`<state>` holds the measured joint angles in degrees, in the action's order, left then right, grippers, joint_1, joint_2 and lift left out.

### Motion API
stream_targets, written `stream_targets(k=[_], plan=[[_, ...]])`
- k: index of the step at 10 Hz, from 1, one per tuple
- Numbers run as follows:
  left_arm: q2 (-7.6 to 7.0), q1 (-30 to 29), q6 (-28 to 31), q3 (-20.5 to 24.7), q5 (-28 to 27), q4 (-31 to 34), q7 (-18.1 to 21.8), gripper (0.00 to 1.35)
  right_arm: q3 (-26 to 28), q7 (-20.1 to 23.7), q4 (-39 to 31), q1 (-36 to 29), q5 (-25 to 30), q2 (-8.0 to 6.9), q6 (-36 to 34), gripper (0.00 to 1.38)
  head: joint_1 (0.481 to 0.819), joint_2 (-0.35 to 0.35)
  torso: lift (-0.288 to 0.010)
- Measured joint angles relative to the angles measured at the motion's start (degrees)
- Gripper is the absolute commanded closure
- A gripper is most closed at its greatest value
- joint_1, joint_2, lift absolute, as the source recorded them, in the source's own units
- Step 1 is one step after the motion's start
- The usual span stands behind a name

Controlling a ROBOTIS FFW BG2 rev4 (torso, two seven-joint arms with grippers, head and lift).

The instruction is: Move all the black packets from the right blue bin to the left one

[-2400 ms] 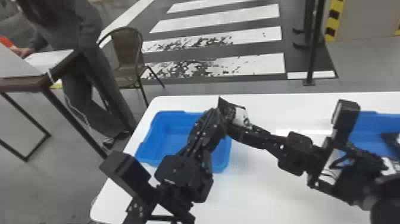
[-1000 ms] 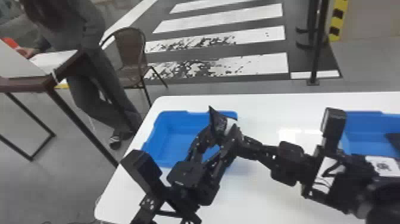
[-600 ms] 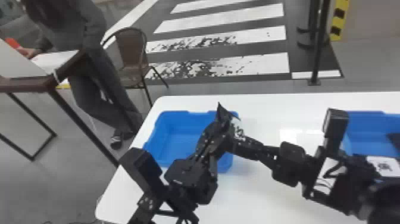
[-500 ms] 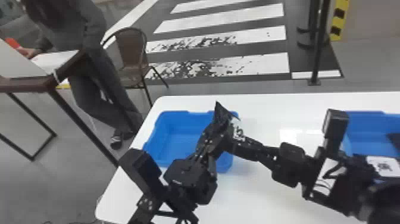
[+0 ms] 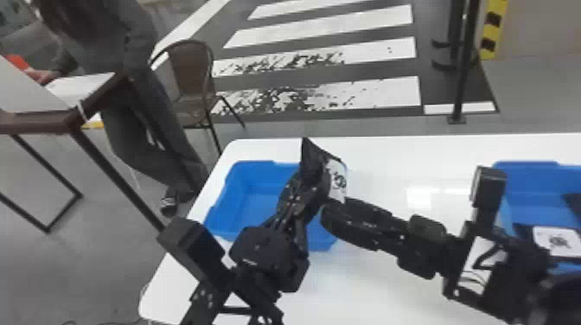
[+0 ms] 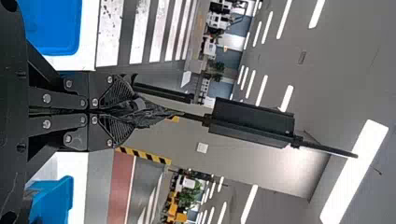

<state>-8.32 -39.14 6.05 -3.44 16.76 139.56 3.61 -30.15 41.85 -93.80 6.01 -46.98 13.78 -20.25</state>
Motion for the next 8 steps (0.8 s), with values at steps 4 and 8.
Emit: stream_targets(k=[4,8], plan=[[1.1,7.37,0.63,3.74,-13.82,-10.01,-1.5,1.22,9.67,-1.74,-5.28,-7.83,2.62,-0.02,-5.32,0.4,0.695,0.346,-0.14],[1.3,20.95,-0.68,3.19,-24.74,-30.9,-0.87,0.0,10.65,-1.44,-7.45,-9.02,2.95,0.16,-7.48,0.41,0.695,0.346,-0.14]])
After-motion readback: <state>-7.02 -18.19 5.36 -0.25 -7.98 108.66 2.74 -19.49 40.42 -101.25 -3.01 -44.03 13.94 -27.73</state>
